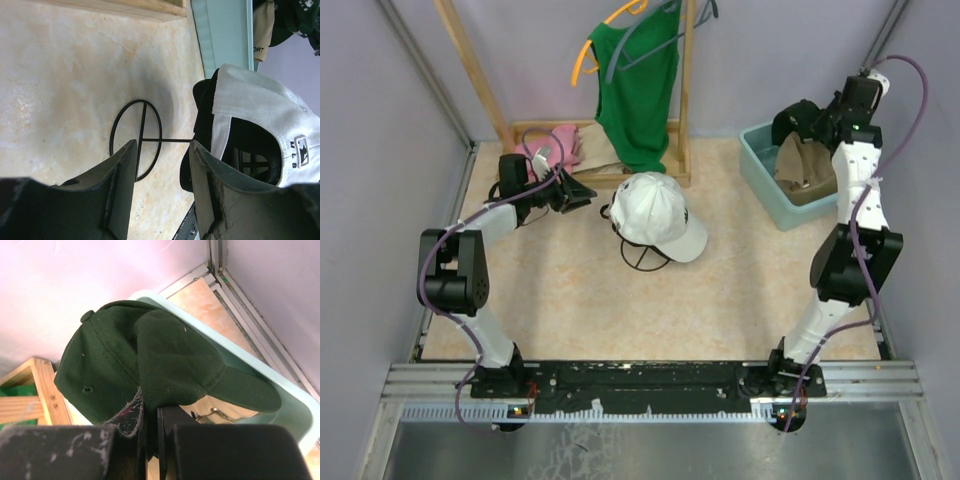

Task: Stack the hats

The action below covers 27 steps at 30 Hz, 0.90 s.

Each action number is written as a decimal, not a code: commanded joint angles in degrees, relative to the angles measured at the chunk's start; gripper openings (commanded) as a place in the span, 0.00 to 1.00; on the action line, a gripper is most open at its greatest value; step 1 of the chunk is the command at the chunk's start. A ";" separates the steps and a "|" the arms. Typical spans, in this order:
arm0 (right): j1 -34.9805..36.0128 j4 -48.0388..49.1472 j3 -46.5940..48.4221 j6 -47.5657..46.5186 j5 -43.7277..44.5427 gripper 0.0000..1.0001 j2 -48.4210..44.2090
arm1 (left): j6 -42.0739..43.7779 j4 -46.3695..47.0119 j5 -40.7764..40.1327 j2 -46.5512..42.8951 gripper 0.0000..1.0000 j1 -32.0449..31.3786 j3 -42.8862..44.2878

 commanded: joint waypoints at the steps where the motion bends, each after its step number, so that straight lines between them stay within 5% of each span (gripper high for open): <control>1: -0.27 3.49 -4.50 -2.43 -1.59 0.00 -8.59 | 0.64 1.48 1.89 -1.82 0.52 0.43 2.12; 19: -0.10 10.97 -6.46 1.60 -14.14 0.00 -22.14 | -3.78 -4.64 -4.39 -15.91 0.56 4.23 8.23; 27: 5.64 11.95 -7.20 0.06 -16.71 0.00 -24.76 | -8.56 -8.35 2.92 -16.96 0.59 2.51 21.37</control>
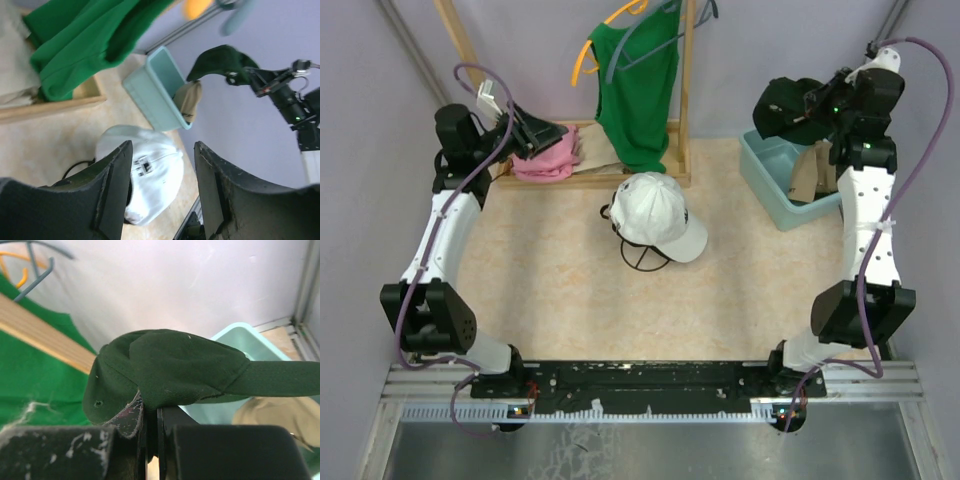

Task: Stack the hats

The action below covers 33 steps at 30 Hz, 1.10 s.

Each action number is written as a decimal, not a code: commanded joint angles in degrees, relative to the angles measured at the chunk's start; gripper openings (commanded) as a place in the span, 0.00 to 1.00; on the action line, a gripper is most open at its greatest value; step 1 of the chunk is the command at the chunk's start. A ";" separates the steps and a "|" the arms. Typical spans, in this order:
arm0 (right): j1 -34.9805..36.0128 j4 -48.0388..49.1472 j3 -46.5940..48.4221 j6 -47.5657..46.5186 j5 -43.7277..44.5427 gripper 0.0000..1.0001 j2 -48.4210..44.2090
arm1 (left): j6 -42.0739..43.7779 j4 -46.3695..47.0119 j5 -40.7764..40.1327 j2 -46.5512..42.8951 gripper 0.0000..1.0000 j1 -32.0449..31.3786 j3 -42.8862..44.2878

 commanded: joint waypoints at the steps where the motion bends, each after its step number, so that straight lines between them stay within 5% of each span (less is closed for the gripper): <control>1: 4.49 4.57 1.80 -0.39 -2.84 0.00 -5.06 | -2.53 -3.39 5.37 -0.79 0.60 -2.52 8.84; 8: 8.50 4.62 -1.78 3.68 -6.62 0.00 -11.41 | 0.03 -11.02 5.11 4.87 0.69 -13.90 23.54; 20: 12.71 4.81 -7.05 11.22 -16.51 0.00 -17.62 | -16.18 8.54 11.28 13.42 0.74 -19.67 28.41; 33: 24.76 -1.83 -0.49 9.64 -9.88 0.00 -12.49 | -7.77 -0.85 7.57 17.53 0.79 -26.90 36.17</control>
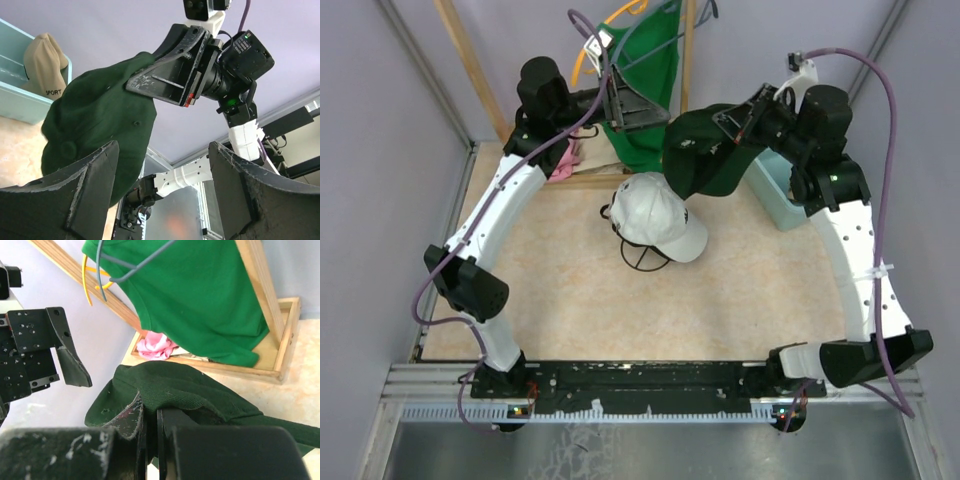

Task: Stack the hats

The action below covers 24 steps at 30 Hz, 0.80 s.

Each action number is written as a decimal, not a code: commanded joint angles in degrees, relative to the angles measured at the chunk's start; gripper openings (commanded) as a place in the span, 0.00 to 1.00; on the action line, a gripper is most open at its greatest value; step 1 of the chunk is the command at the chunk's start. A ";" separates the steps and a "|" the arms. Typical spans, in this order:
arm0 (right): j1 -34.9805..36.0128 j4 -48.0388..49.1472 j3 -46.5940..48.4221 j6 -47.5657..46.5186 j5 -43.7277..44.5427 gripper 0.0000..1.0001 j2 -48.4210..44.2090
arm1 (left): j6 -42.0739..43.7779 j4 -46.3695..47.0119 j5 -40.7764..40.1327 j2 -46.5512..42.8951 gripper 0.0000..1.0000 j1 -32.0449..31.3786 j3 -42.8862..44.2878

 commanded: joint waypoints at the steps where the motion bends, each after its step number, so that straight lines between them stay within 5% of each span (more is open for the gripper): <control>1: 3.05 1.50 4.76 -0.28 1.38 0.00 1.02 | 2.34 -1.52 -0.74 0.49 0.79 -0.74 0.27; 12: 4.65 1.41 5.97 0.36 0.86 0.00 0.06 | 11.17 -11.26 -5.42 -0.52 0.80 0.65 0.37; 24: 6.04 2.36 5.70 2.26 -0.51 0.00 -0.40 | 8.70 -8.98 -2.53 1.95 0.81 1.42 0.97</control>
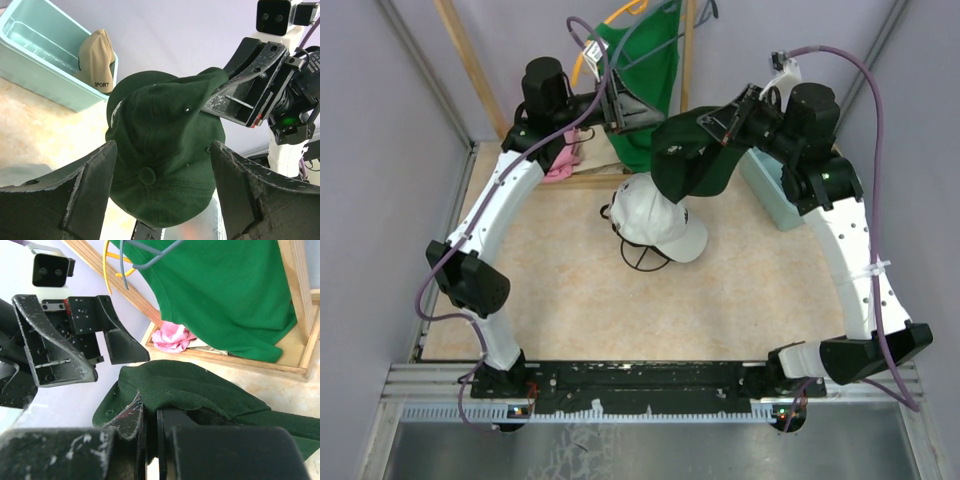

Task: Stack the hats

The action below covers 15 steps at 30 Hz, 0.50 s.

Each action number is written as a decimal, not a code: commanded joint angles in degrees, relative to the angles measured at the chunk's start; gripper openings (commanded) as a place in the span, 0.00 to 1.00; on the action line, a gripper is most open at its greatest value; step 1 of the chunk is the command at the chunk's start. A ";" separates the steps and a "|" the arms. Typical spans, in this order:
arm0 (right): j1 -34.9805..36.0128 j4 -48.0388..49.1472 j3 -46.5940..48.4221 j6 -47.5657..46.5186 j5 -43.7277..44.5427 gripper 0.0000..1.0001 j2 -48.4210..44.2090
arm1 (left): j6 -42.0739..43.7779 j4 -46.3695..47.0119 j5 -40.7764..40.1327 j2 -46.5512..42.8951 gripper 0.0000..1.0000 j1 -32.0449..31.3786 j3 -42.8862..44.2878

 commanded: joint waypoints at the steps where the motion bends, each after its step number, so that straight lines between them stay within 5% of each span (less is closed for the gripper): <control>1: 0.91 4.62 3.15 1.45 -1.44 0.00 -2.27 | -1.54 2.41 2.08 0.63 0.81 -0.13 -0.11; 15: 2.55 6.63 3.47 3.32 -2.59 0.00 1.73 | -7.56 11.60 10.17 2.78 0.82 -1.79 -1.78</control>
